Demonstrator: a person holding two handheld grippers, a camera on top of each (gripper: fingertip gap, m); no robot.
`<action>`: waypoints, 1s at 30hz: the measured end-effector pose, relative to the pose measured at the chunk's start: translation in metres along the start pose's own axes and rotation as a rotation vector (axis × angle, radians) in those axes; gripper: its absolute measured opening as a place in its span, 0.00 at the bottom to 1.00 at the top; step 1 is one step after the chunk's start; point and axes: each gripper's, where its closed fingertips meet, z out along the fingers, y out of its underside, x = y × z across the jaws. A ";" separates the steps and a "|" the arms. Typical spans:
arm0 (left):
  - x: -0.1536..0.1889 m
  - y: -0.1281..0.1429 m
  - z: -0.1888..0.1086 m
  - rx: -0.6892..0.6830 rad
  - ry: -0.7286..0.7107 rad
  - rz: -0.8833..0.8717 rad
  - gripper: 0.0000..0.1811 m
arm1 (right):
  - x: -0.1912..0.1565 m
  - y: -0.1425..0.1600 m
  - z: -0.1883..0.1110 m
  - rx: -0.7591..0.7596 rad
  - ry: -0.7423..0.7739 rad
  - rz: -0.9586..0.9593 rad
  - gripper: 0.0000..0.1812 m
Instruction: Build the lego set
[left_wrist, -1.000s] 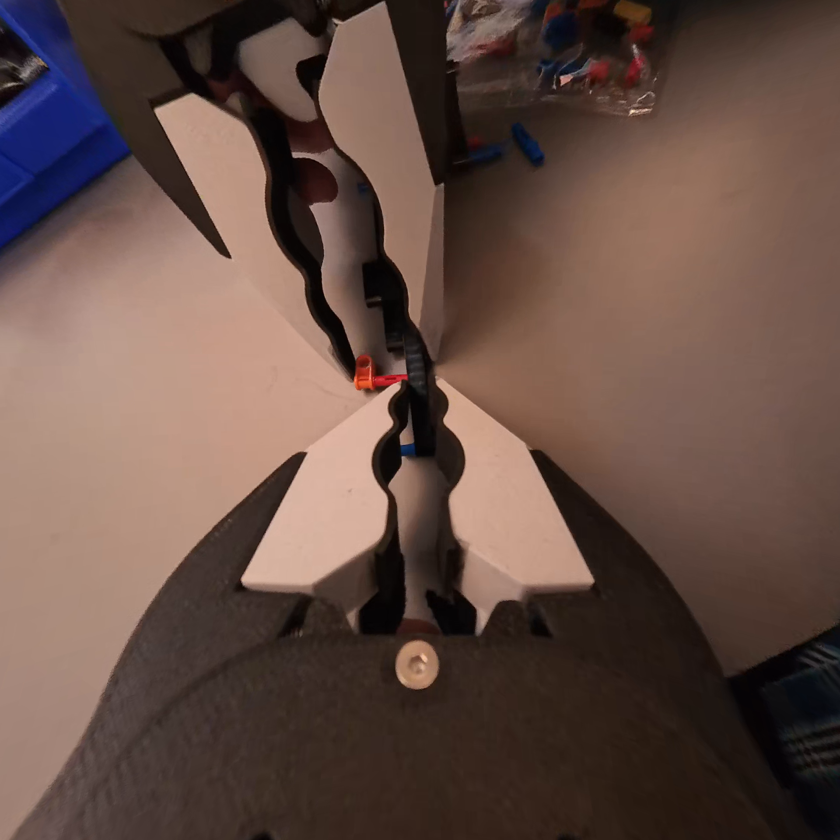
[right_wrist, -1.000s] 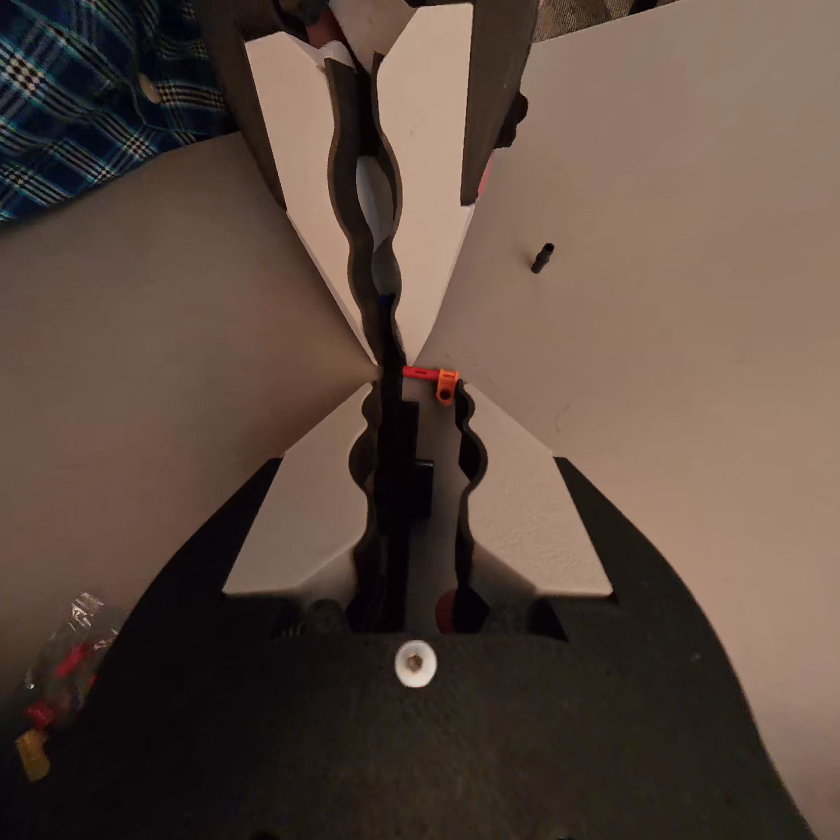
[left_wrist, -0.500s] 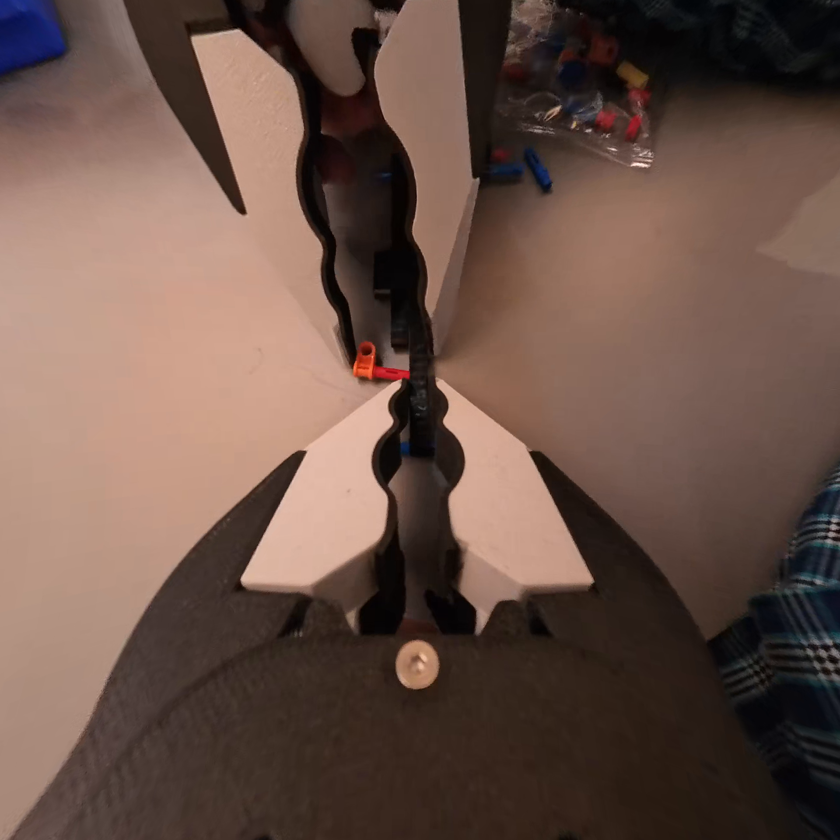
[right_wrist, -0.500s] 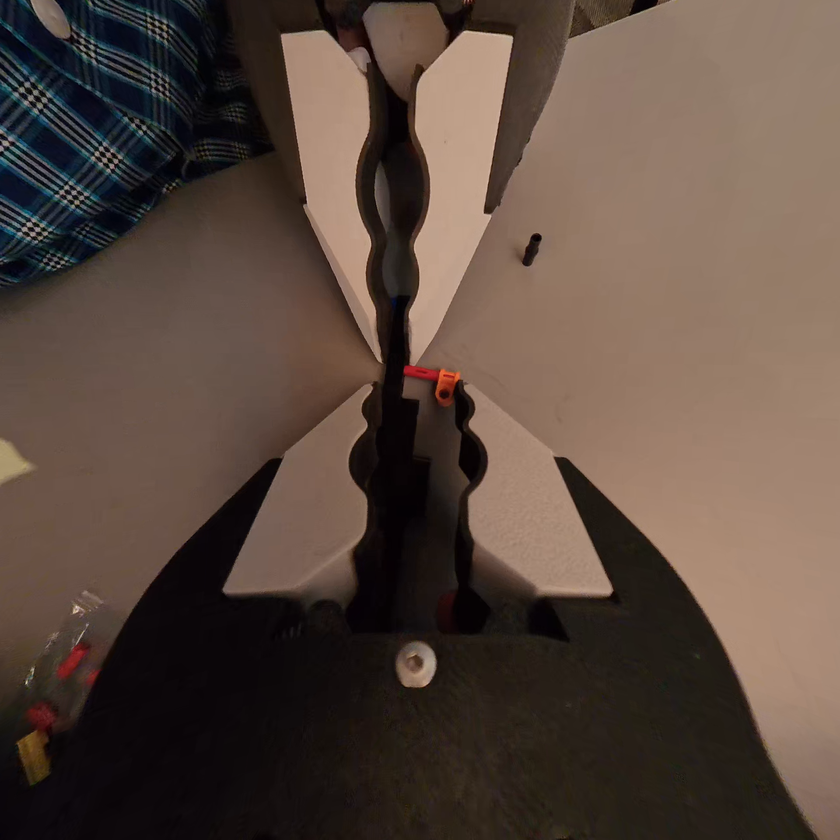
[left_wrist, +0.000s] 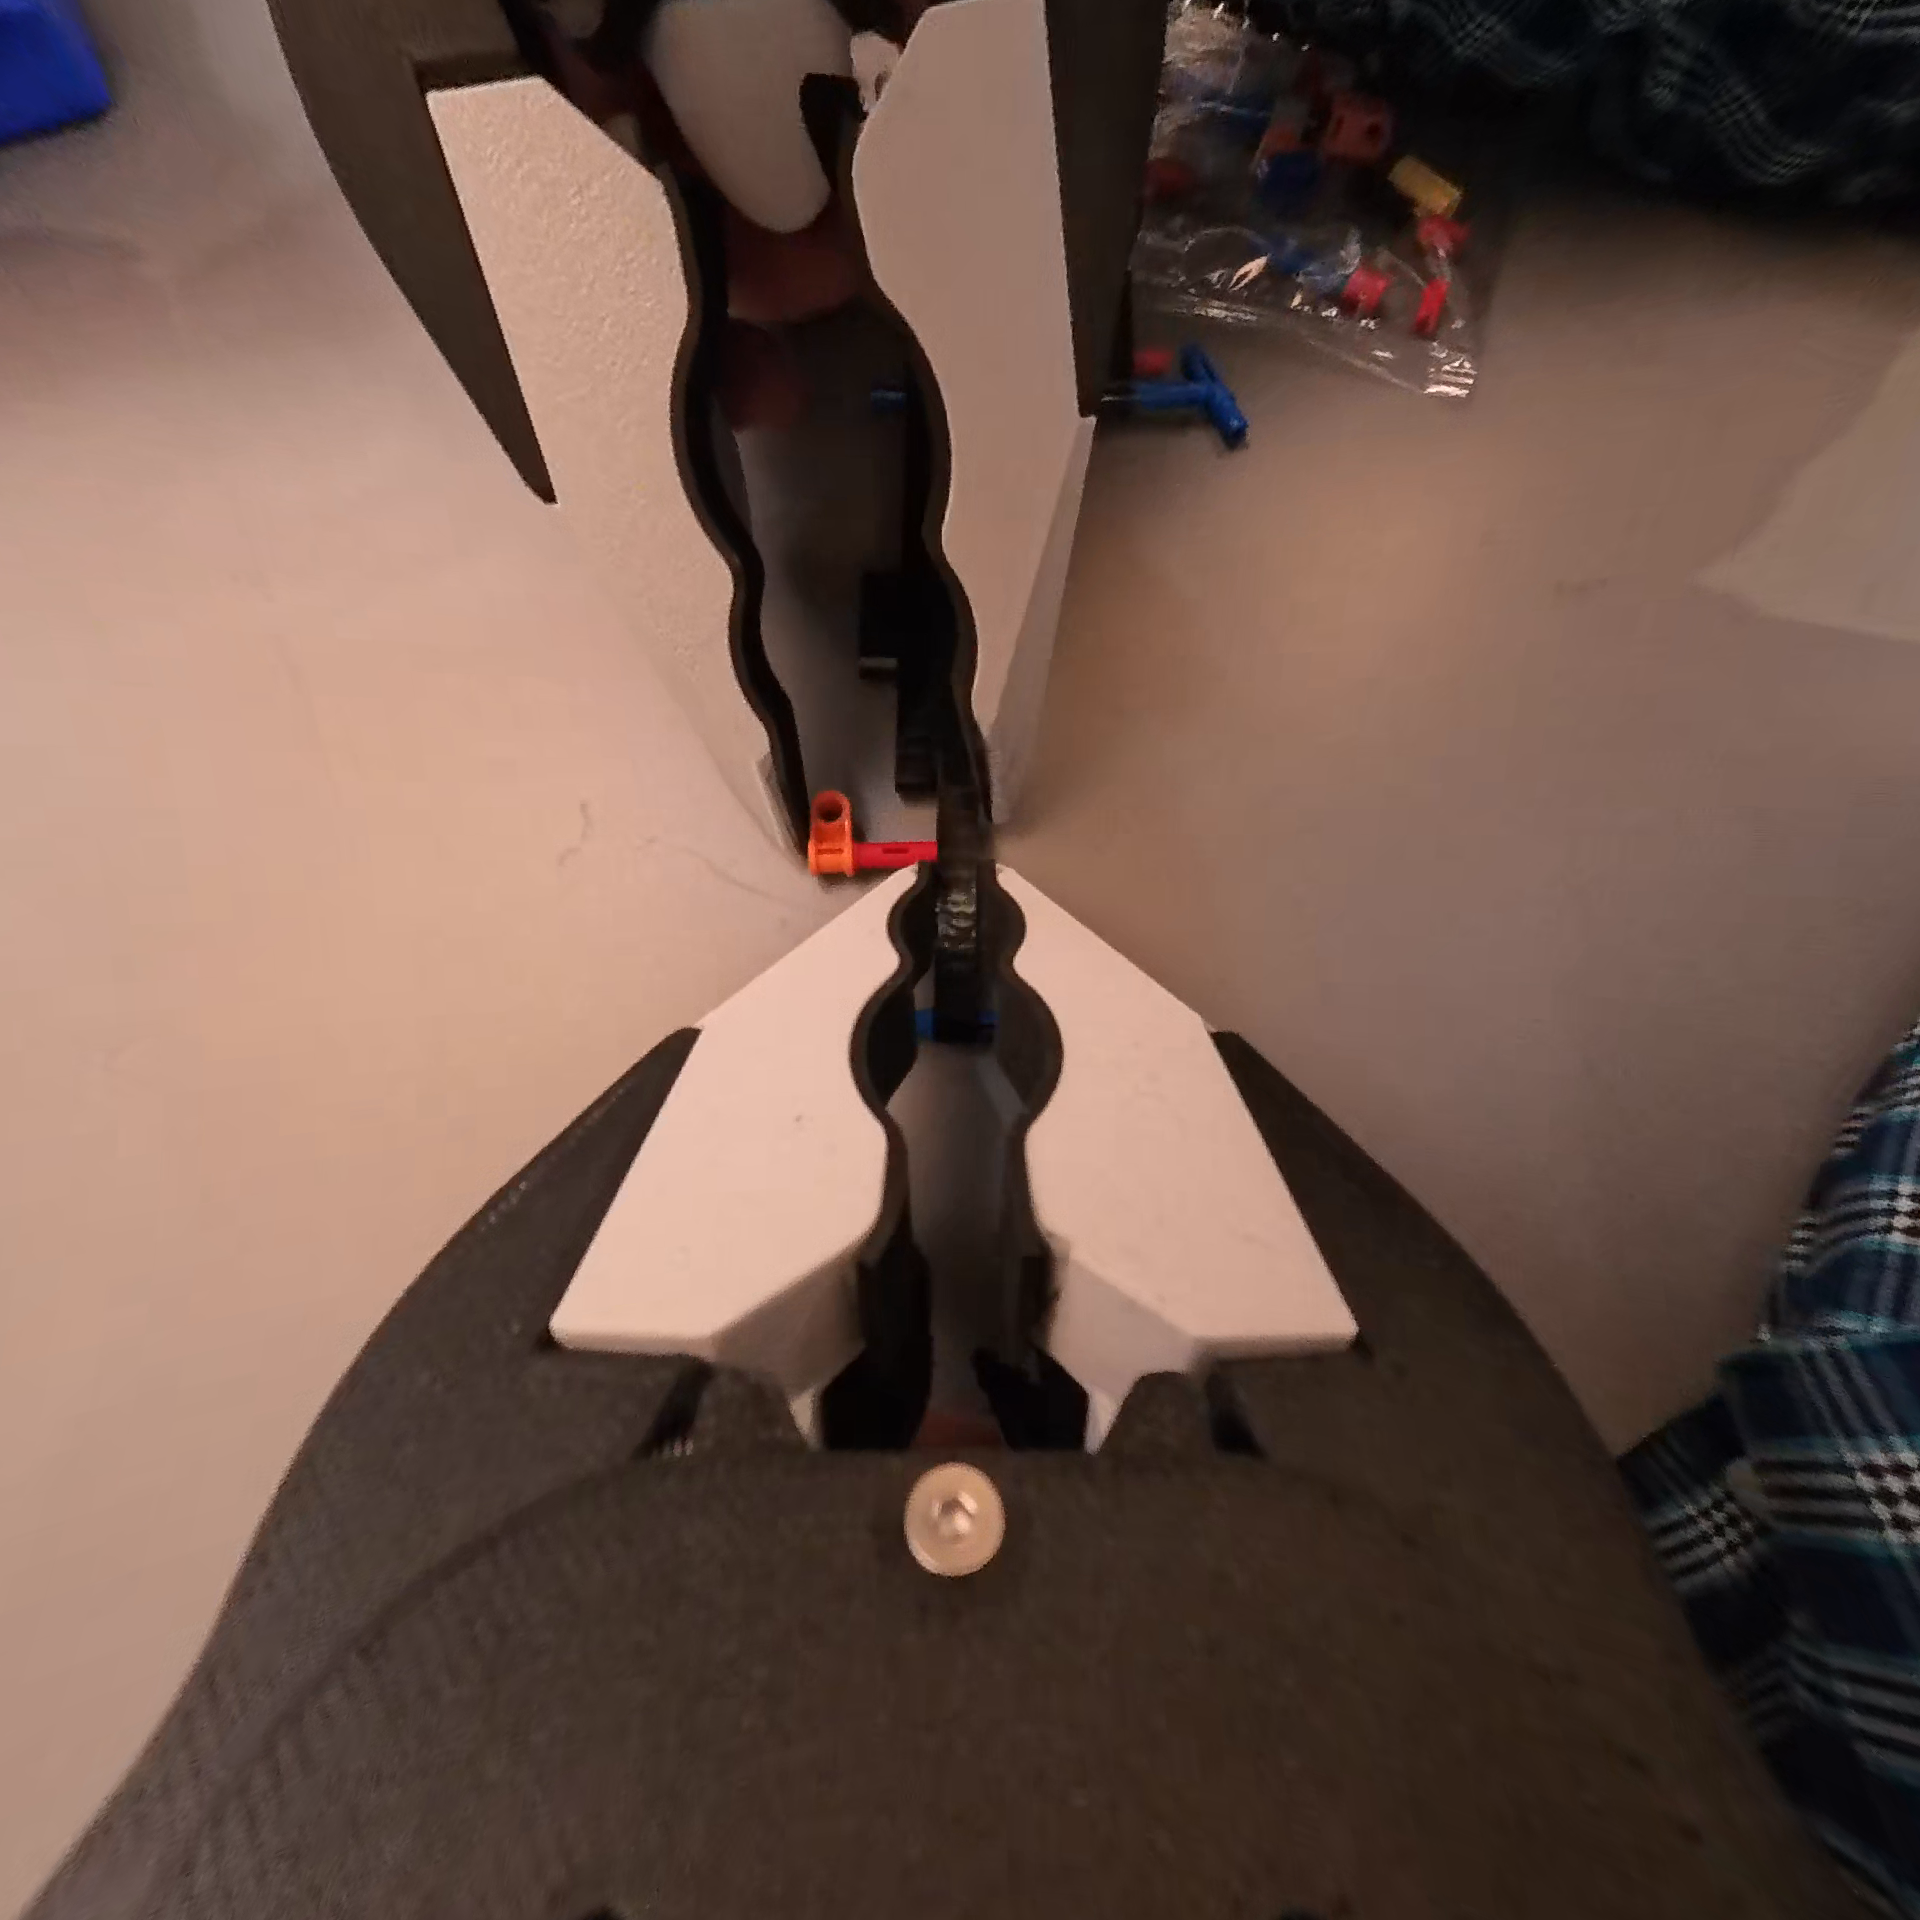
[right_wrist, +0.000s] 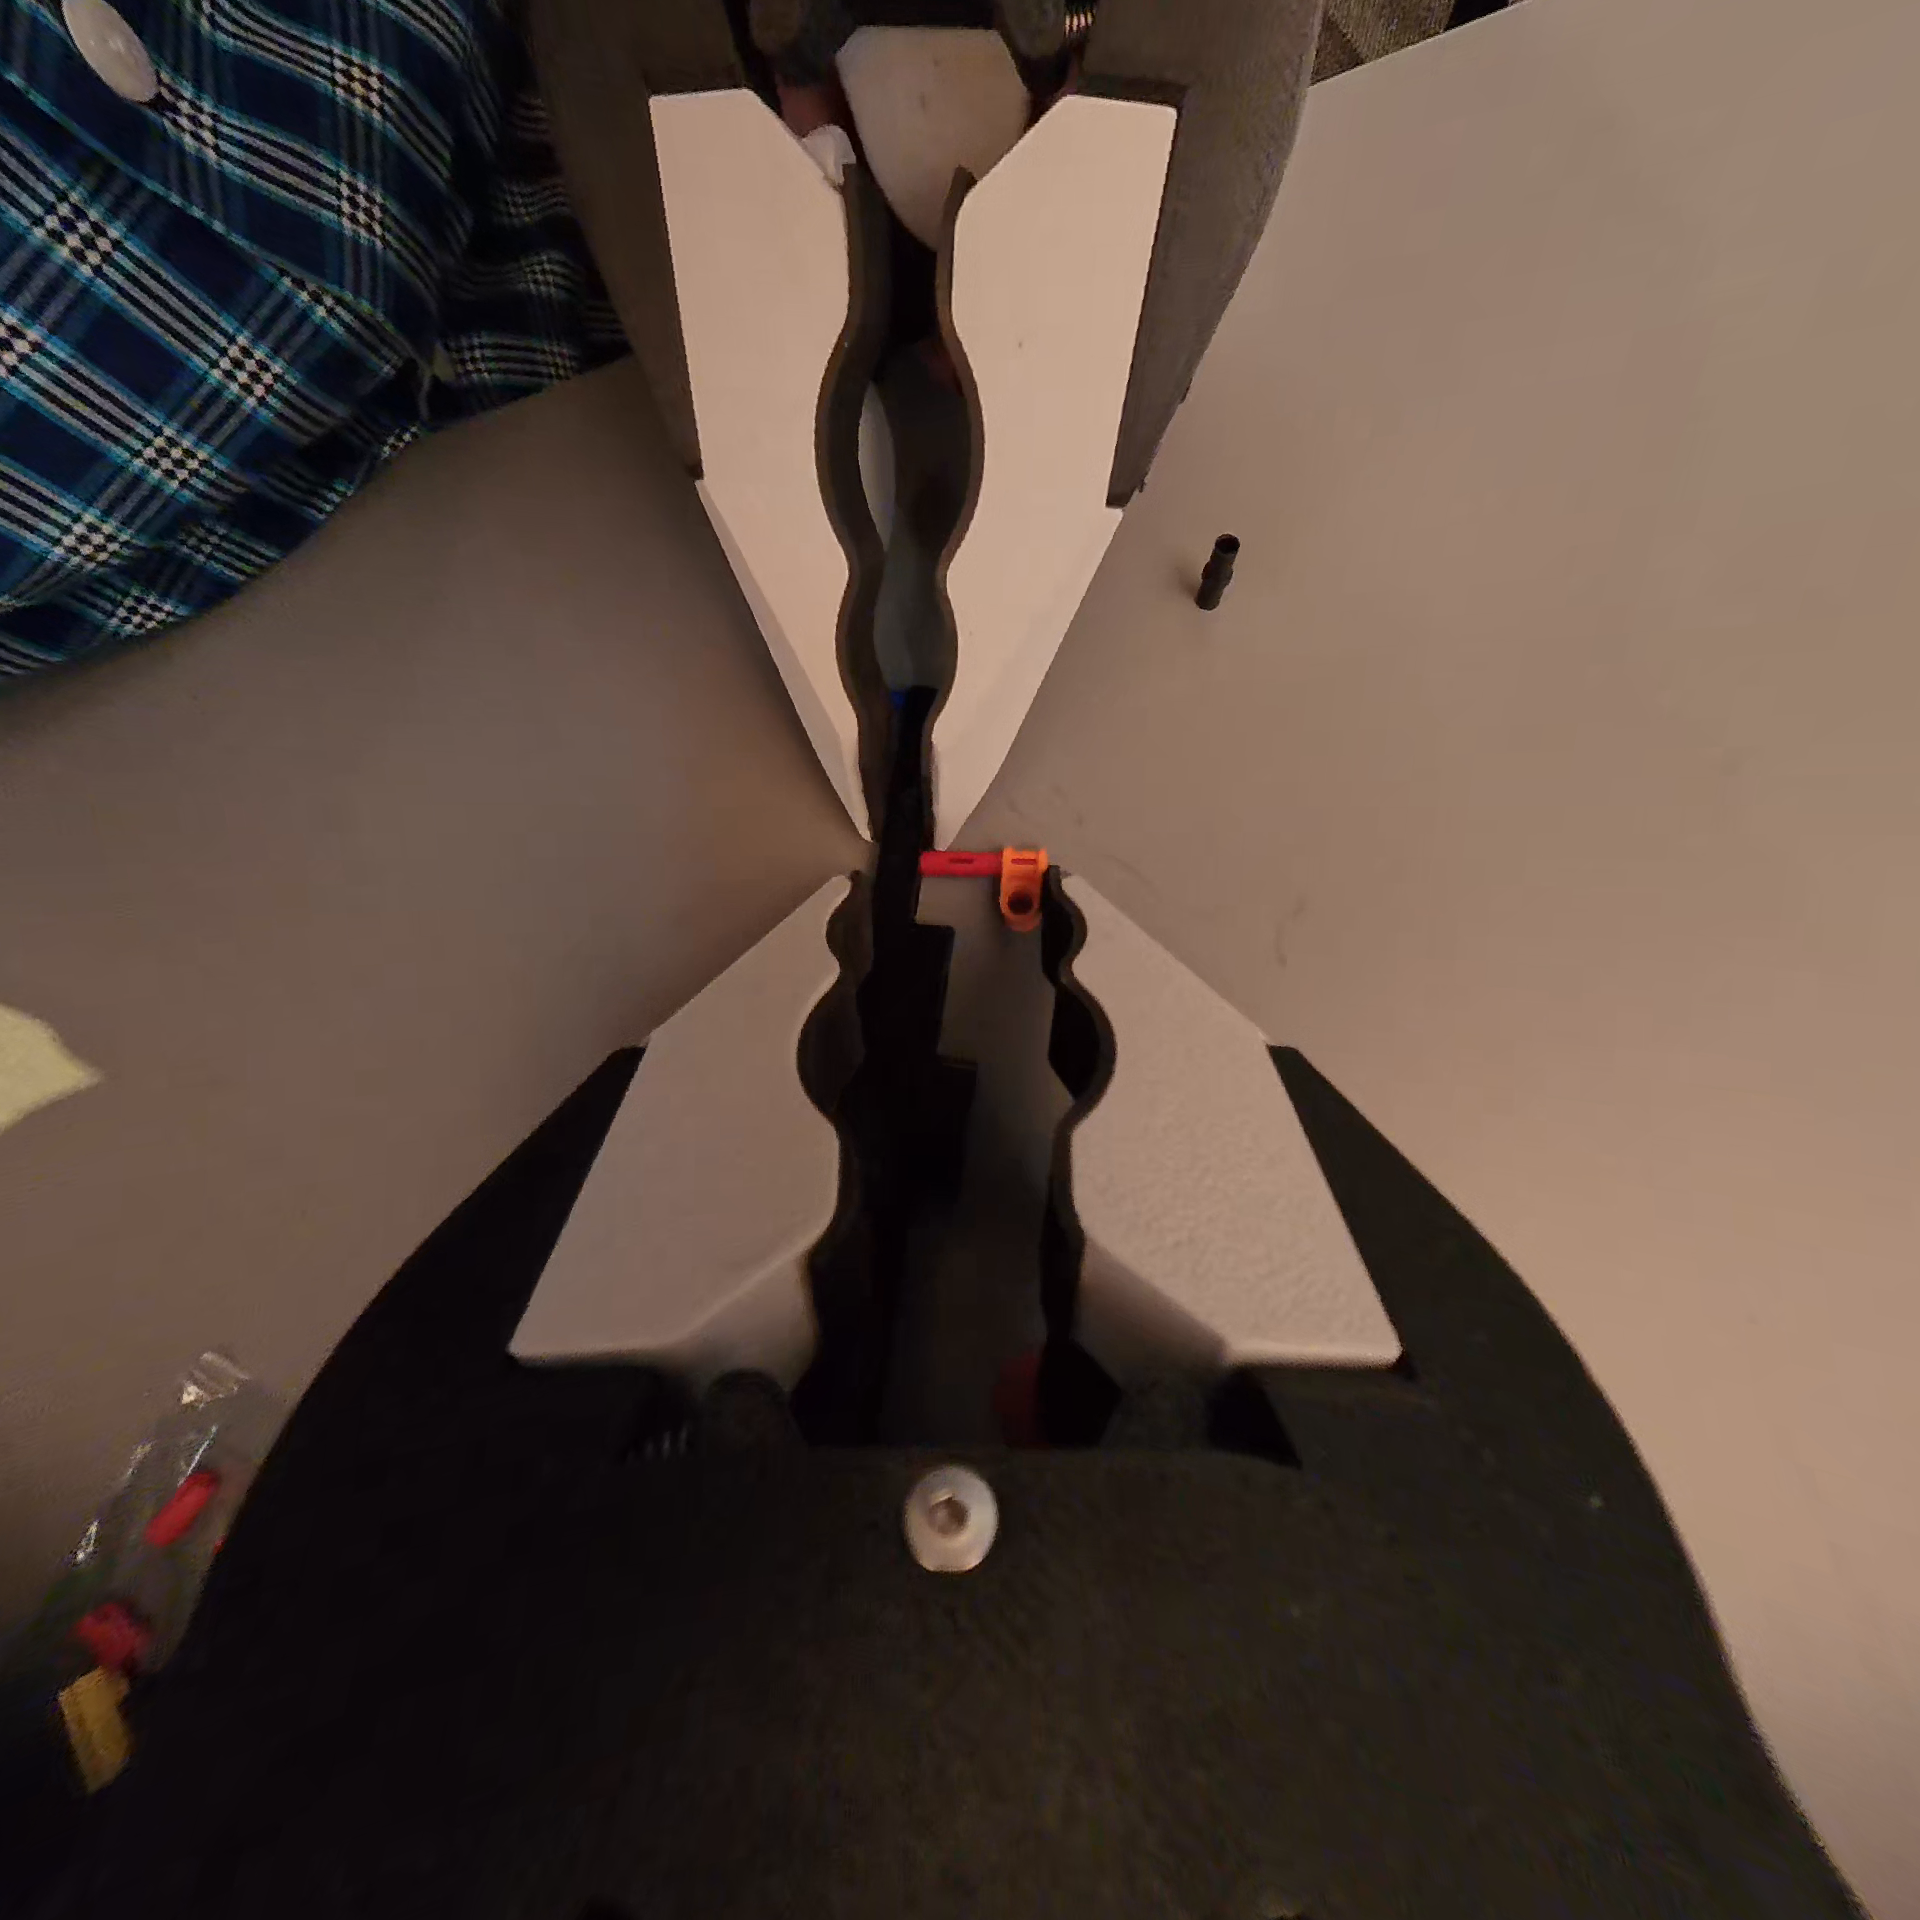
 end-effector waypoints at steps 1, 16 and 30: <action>0.000 0.000 0.000 0.001 -0.001 0.000 0.03 | 0.000 0.000 0.000 0.001 -0.001 0.001 0.16; -0.001 -0.002 0.001 -0.001 -0.114 0.152 0.03 | 0.000 0.002 -0.003 0.004 -0.005 0.011 0.16; -0.003 -0.002 0.001 0.003 -0.092 0.145 0.03 | 0.001 0.000 0.000 -0.024 0.008 0.018 0.18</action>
